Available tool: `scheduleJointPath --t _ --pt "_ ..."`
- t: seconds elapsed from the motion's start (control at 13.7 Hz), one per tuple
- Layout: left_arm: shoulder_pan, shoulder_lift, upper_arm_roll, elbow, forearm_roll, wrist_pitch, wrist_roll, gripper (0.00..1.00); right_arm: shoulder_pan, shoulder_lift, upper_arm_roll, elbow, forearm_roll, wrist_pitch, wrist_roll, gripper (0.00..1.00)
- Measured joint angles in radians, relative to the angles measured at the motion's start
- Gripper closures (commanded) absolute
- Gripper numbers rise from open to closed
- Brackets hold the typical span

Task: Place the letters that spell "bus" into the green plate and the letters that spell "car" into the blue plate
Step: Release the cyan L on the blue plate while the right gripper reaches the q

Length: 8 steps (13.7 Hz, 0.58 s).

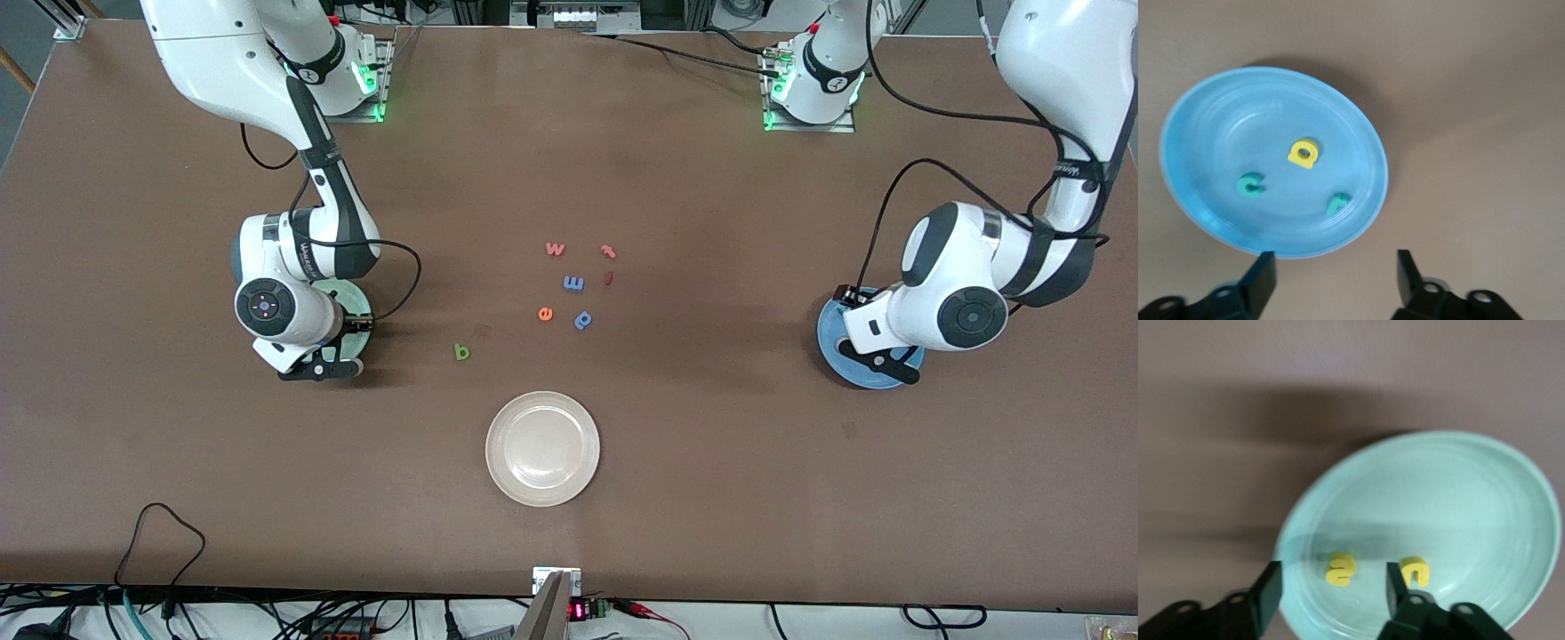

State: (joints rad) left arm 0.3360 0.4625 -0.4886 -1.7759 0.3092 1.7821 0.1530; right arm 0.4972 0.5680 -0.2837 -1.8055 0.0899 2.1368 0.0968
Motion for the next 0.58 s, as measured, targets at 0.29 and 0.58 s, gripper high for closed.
scheduleJointPath --t 0.29,0.58 --pt "-0.008 -0.033 -0.097 0.251 0.000 -0.267 -0.006 0.00 0.053 -0.019 0.011 0.104 0.008 -0.046 0.064 0.31" --pt "-0.009 -0.045 -0.167 0.455 0.000 -0.502 -0.035 0.00 0.112 0.024 0.019 0.112 0.129 0.073 0.071 0.31"
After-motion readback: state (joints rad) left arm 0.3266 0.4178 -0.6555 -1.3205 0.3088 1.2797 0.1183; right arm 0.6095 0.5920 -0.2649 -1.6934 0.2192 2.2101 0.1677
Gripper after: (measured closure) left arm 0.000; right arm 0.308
